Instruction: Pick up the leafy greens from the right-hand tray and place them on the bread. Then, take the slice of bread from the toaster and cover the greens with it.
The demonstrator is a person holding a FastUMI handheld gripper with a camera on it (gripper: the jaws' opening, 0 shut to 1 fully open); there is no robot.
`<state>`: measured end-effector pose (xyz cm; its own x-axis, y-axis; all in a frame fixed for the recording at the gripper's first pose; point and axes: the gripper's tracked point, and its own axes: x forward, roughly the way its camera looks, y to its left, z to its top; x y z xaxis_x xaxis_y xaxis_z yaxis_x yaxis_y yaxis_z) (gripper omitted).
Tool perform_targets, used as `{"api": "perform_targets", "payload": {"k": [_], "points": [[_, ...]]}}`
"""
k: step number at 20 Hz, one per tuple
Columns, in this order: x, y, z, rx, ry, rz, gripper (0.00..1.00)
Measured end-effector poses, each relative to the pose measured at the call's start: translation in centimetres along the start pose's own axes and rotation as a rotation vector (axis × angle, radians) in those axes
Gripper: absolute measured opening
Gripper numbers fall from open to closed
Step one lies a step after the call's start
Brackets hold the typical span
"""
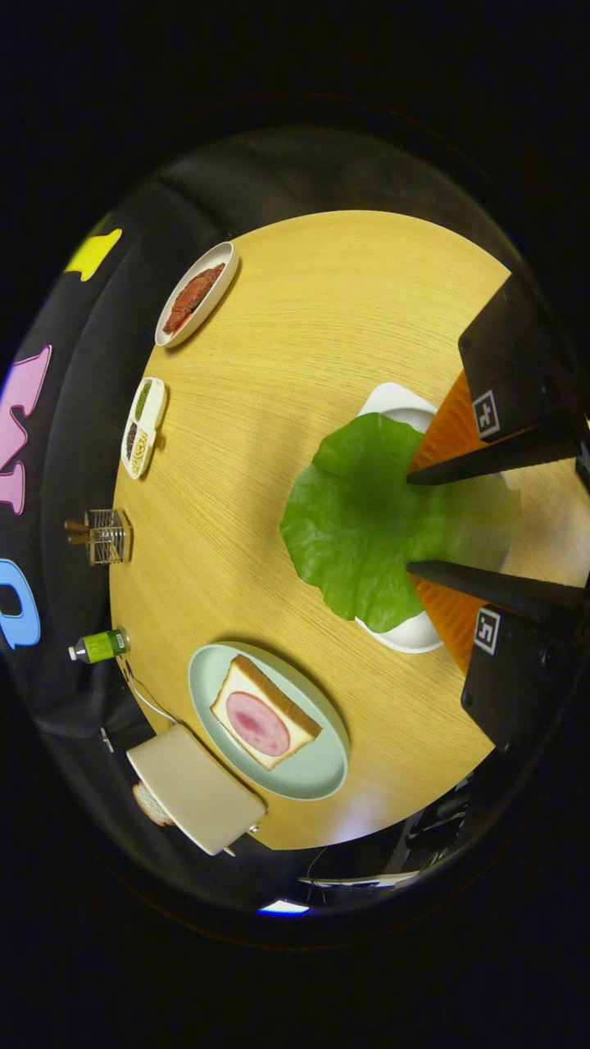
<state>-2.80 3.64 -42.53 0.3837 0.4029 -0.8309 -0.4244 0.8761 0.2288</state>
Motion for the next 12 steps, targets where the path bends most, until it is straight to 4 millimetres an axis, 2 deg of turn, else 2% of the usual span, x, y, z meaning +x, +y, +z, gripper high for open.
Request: {"api": "perform_targets", "payload": {"k": [3, 5, 7, 9, 12], "points": [[0.1, -0.1, -0.4, 0.007, 0.010, -0.009, 0.53], [0.0, 0.1, -0.3, 0.005, -0.004, -0.011, 0.25], [-0.1, 0.1, -0.2, -0.008, -0.007, -0.025, 0.08], [-0.6, 0.4, -0.1, 0.004, -0.011, -0.037, 0.07], [-3.2, 1.1, 1.6, 0.053, -0.080, -0.040, 0.07]]}}
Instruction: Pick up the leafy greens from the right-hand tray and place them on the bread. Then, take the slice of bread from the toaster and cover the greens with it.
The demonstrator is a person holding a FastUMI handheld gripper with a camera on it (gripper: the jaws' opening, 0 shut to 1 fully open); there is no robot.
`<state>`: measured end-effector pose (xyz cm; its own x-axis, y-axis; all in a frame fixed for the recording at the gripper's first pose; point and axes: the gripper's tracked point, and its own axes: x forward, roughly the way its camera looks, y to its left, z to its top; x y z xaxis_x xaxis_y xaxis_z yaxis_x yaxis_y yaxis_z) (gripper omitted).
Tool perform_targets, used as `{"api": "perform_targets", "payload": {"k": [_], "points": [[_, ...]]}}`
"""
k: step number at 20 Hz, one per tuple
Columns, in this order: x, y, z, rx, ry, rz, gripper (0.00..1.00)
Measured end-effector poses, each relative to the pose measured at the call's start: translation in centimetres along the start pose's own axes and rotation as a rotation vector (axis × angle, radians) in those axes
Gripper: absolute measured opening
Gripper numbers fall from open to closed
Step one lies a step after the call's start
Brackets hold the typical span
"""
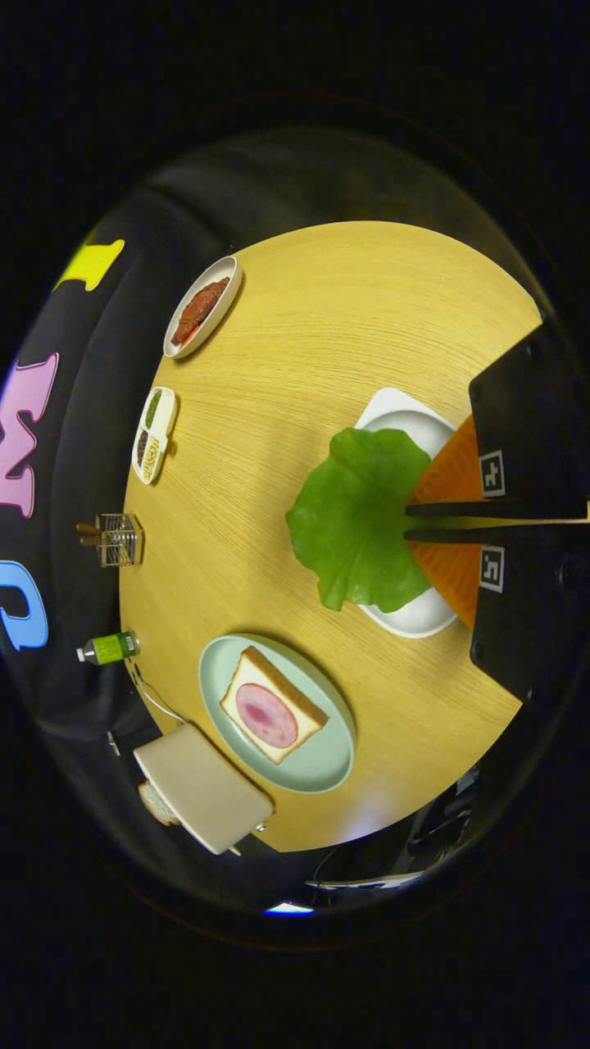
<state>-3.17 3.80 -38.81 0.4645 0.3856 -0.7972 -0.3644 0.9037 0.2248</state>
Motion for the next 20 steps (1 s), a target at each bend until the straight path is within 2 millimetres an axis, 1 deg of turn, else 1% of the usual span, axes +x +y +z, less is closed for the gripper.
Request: {"api": "perform_targets", "payload": {"k": [3, 5, 7, 10, 12, 15, 20], "points": [[-3.2, 0.8, 3.1, 0.025, -0.080, -0.010, 0.07], [-5.0, 2.0, 5.1, 0.038, -0.127, -0.010, 0.07], [-6.3, 4.0, 6.9, 0.037, -0.155, 0.005, 0.07], [-7.6, 7.8, 9.7, 0.016, -0.202, 0.038, 0.07], [-7.7, 10.7, 11.3, 0.001, -0.220, 0.066, 0.07], [-7.0, 14.6, 12.8, -0.028, -0.219, 0.109, 0.07], [-4.1, 19.2, 14.0, -0.084, -0.174, 0.146, 0.07]]}}
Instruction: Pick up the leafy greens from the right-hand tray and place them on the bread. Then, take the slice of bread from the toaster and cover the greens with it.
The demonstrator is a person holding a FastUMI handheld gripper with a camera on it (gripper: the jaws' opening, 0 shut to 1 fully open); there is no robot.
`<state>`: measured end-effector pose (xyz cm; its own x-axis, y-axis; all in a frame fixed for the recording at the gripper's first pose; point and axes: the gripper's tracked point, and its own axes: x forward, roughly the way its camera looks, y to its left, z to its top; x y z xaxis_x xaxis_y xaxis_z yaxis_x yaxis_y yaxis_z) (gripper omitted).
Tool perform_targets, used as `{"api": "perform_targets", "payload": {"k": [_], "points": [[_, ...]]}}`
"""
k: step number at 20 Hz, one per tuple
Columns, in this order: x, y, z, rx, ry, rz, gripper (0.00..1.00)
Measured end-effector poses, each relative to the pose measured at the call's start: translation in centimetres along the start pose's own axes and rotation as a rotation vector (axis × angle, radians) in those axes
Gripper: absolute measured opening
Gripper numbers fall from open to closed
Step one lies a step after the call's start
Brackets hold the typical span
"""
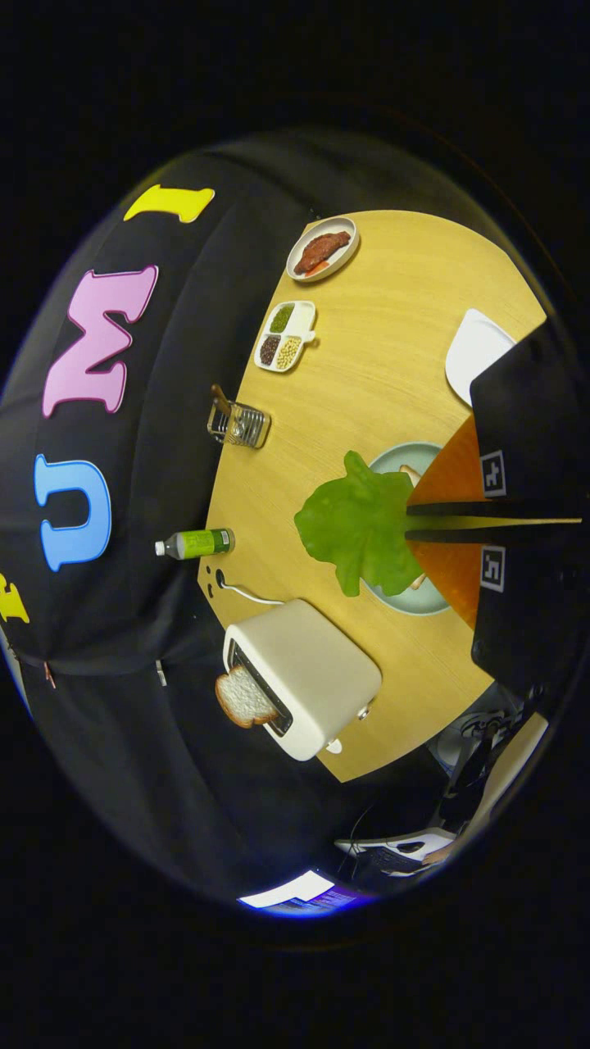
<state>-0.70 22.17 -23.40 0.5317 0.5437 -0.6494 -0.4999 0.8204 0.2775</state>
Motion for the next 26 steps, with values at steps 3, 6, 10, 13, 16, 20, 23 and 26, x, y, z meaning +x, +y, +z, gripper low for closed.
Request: {"api": "perform_targets", "payload": {"k": [3, 6, 10, 13, 16, 20, 23, 26], "points": [[2.6, 0.4, 0.0, -0.046, 0.028, -0.022, 0.07], [4.5, -0.5, -0.6, -0.053, 0.043, -0.094, 0.32], [4.0, 0.5, 0.7, -0.029, -0.021, -0.098, 0.95], [1.3, 1.8, 4.1, -0.030, -0.135, -0.088, 0.95], [-2.7, 4.3, 9.4, -0.093, -0.319, -0.063, 0.94], [-7.6, 9.3, 16.2, -0.259, -0.505, -0.032, 0.94], [-8.2, 14.9, 19.2, -0.310, -0.536, 0.060, 0.97], [-6.9, 19.6, 20.9, -0.264, -0.498, 0.142, 0.97]]}}
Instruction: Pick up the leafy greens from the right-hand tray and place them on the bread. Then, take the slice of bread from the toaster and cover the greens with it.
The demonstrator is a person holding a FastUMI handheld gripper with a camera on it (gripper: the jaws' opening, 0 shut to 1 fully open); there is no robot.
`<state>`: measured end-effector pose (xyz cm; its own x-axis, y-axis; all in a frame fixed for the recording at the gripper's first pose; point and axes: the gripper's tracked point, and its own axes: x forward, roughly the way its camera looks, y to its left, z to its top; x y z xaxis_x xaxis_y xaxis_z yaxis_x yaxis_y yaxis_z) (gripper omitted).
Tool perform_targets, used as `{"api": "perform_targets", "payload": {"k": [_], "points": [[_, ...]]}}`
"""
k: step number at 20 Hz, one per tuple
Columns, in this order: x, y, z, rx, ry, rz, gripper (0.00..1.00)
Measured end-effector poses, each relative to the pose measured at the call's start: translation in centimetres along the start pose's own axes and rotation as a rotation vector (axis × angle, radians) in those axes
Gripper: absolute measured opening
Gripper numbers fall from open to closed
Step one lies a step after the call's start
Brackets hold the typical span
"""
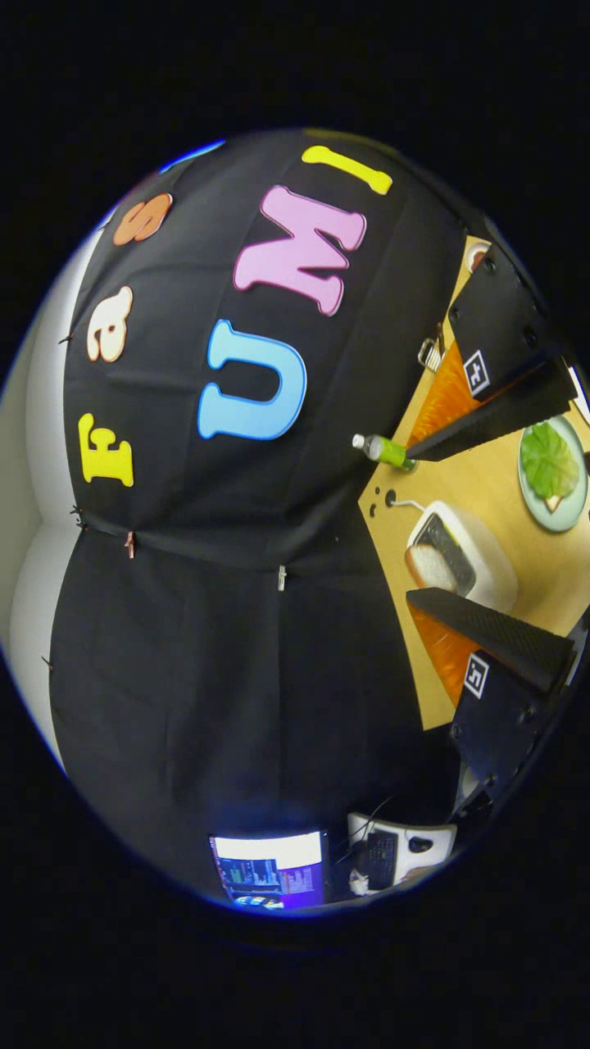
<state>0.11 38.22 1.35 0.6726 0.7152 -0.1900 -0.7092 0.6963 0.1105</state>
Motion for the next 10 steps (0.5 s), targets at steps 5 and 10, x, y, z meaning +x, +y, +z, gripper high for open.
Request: {"api": "perform_targets", "payload": {"k": [5, 10], "points": [[6.7, 3.4, -2.3, 0.084, 0.138, -0.007, 0.97], [13.8, 2.3, -7.5, 0.118, 0.279, -0.123, 0.97]]}}
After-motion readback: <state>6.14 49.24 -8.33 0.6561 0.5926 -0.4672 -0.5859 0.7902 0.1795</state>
